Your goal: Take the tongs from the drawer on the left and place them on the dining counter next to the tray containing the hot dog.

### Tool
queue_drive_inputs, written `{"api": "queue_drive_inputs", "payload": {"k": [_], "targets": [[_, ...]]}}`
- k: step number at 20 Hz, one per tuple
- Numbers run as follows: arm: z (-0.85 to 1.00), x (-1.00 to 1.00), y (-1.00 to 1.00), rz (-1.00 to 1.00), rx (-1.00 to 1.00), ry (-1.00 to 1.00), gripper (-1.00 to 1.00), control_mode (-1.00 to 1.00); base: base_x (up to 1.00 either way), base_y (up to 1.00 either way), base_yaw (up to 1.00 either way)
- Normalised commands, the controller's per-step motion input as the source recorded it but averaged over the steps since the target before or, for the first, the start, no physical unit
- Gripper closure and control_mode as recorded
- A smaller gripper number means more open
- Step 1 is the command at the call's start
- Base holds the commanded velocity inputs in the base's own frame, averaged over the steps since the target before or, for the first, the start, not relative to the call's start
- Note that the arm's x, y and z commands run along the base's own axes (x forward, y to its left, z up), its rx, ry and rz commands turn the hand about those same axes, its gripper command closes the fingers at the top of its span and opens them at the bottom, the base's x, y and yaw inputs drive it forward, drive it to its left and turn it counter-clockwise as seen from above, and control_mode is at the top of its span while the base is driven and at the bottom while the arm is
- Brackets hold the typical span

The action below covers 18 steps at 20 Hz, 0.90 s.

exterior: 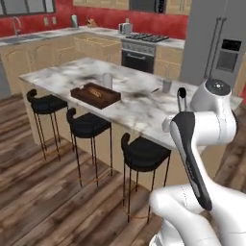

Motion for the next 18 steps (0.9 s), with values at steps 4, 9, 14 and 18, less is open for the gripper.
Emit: {"api": "queue_drive_inputs", "payload": {"k": [4,9,14,18], "targets": [[0.00,0.00,0.00,0.00,0.00,0.00,1.00,1.00,0.10,0.91,-0.52],[0.00,0.00,0.00,0.00,0.00,0.00,1.00,1.00,0.03,0.90,-0.53],[0.00,0.00,0.00,0.00,0.00,0.00,1.00,1.00,0.00,0.92,-0.52],[0.00,0.00,0.00,0.00,0.00,0.00,1.00,1.00,0.04,0.98,-0.47]]}}
